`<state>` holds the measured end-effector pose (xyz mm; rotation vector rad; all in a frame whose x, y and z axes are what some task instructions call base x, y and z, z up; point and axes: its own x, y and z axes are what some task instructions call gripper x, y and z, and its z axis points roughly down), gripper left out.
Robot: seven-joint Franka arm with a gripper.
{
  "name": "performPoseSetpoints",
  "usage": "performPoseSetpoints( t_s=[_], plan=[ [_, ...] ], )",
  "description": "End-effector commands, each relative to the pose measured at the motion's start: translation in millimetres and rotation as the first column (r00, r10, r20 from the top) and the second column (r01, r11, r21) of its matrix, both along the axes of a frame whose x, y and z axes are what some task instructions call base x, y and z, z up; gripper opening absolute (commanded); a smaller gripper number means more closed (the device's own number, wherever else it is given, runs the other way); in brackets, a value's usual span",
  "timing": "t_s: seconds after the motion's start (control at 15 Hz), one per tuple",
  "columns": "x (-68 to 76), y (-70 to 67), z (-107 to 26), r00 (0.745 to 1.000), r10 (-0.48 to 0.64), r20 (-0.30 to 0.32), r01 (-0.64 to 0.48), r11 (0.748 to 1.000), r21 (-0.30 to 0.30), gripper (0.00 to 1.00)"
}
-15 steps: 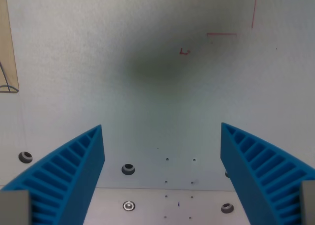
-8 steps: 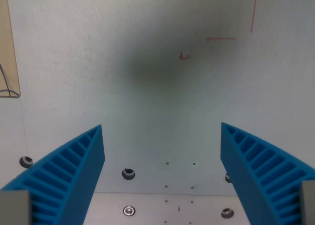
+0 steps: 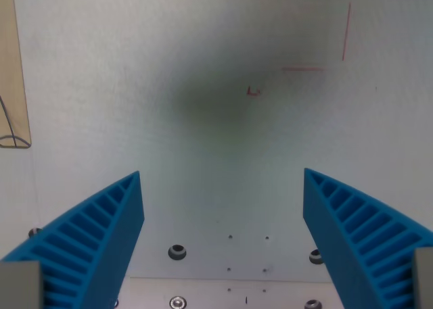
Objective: Rotate around gripper positive y
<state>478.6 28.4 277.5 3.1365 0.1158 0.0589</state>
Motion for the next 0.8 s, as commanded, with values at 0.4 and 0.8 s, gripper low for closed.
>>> performPoseSetpoints(
  t_s=[0.4, 0.8],
  plan=[
    [-9.1, -0.6, -1.5, 0.97, -0.002, 0.244, -0.003, 1.0, 0.019, 1.0],
    [-9.1, -0.6, -1.5, 0.95, -0.003, 0.311, -0.005, 1.0, 0.023, 1.0]
  ],
)
